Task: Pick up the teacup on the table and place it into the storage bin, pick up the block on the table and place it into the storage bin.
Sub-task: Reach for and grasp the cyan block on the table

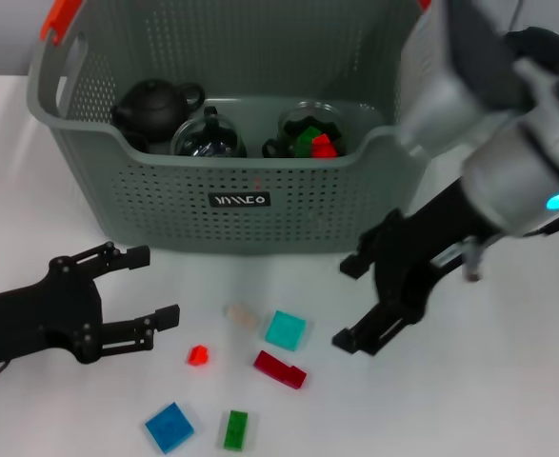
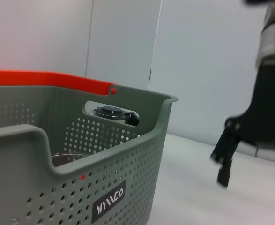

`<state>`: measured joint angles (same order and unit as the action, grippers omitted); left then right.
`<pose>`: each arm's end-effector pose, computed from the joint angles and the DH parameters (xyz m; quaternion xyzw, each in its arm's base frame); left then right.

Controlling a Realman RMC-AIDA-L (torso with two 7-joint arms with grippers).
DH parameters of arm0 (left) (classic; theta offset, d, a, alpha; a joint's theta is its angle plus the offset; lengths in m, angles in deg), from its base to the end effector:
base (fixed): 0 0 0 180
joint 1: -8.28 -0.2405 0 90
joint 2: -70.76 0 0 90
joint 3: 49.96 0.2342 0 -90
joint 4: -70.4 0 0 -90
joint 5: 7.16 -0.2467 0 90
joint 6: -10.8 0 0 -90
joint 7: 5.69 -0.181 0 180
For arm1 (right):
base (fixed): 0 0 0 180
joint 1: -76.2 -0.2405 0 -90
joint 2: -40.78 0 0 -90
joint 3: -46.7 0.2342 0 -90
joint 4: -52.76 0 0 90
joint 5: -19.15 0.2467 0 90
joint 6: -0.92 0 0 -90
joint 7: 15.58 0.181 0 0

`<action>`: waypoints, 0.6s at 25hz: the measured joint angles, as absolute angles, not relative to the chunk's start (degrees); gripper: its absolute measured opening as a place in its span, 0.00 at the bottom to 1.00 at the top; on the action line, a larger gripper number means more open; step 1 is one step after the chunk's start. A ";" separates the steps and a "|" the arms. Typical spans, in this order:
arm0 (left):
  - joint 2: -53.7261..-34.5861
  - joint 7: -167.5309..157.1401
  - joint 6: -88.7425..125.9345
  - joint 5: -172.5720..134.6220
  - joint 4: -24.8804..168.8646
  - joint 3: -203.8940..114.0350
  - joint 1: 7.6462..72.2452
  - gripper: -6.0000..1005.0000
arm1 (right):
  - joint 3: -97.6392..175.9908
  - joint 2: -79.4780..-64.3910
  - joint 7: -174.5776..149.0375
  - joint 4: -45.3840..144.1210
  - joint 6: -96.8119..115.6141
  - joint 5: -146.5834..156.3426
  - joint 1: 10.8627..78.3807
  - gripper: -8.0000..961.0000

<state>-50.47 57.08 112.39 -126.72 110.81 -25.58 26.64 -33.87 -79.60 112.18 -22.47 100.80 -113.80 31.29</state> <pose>-0.3127 0.2821 0.0065 -0.9234 -0.1825 -0.2791 0.1902 0.0740 0.3513 -0.0511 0.9870 -0.0979 0.1265 0.0162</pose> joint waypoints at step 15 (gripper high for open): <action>-50.44 57.06 112.39 -126.72 110.92 -25.70 26.49 0.87 | -51.32 -80.18 114.76 0.70 73.21 -113.82 24.49 0.98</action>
<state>-50.44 57.06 112.39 -126.72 110.92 -25.70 26.49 -51.32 -80.18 114.76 0.70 73.21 -113.82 24.49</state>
